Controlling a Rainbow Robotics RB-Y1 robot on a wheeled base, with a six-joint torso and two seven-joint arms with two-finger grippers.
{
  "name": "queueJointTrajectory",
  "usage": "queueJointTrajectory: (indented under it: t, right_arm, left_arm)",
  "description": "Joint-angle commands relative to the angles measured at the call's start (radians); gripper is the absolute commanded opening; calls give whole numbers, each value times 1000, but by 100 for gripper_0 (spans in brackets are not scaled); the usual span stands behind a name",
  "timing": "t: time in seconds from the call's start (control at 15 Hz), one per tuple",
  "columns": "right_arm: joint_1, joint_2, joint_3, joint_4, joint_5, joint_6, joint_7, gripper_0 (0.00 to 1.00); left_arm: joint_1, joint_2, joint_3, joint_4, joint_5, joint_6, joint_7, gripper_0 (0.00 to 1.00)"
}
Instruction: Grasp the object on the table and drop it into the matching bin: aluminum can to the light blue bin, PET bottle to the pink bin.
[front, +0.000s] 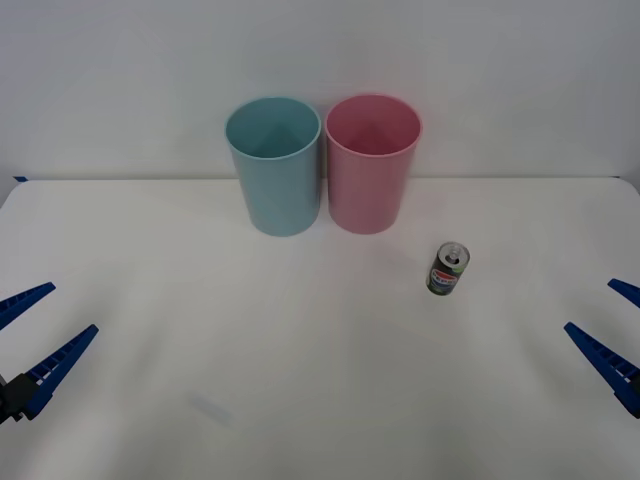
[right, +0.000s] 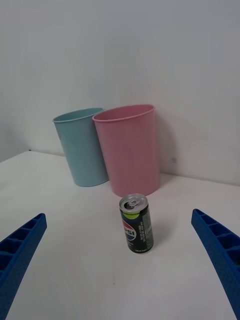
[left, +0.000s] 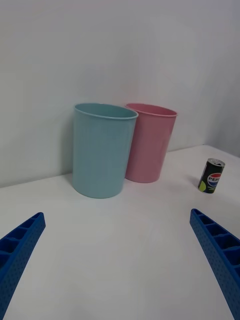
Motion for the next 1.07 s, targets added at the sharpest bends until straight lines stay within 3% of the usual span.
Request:
queueJointTrajectory:
  t: [0.07, 0.6, 1.07]
  right_arm:
    - [0, 0, 0, 0, 0, 0, 0, 100]
    - [16, -5, 11, 43, 17, 5, 14, 100]
    - [-32, -25, 82, 152, 17, 2, 101, 100]
  left_arm:
    - [0, 0, 0, 0, 0, 0, 0, 100]
    - [0, 0, 0, 0, 0, 0, 0, 100]
    - [0, 0, 0, 0, 0, 0, 0, 100]
